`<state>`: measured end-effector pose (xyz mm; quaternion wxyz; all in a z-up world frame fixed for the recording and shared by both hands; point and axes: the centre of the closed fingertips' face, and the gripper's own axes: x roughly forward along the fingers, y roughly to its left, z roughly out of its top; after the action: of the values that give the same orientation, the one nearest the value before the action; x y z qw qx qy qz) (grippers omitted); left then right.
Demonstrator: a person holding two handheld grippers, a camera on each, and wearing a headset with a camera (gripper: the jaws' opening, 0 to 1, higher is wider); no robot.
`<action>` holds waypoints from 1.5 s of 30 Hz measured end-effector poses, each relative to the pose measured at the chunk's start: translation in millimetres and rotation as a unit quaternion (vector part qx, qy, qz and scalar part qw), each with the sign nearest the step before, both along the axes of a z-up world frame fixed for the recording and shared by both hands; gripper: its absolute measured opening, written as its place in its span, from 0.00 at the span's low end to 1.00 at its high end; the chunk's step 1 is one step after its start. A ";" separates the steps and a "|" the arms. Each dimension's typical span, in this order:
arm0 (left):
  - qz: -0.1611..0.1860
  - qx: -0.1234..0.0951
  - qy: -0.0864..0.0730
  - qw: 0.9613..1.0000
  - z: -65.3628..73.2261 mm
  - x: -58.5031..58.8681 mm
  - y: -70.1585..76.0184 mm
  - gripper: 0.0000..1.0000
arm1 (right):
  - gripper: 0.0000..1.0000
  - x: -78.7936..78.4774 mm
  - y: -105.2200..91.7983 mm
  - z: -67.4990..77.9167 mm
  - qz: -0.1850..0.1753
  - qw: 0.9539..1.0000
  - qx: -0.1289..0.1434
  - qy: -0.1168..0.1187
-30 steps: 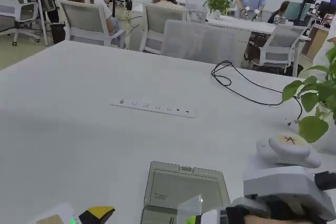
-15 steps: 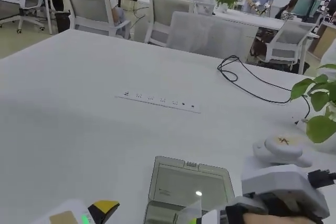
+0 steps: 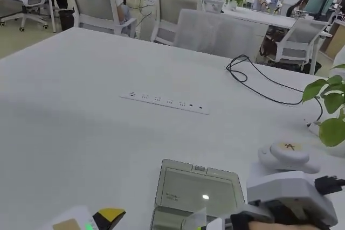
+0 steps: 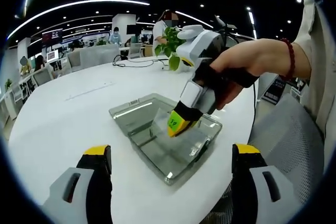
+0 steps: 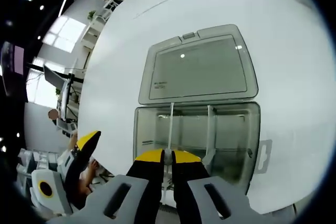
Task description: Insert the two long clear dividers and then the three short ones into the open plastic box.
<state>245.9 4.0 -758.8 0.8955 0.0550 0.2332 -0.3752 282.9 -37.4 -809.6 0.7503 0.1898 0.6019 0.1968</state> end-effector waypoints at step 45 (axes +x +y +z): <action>0.015 -0.003 -0.007 1.000 6.3 2.7 5.2 0.95 | 0.07 5.0 11.9 -14.7 0.192 0.959 -0.195 -0.080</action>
<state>248.6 9.2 -752.5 0.9026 0.0516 0.2266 -0.3624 287.8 -25.5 -824.3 0.7669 -0.0951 0.5914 0.2305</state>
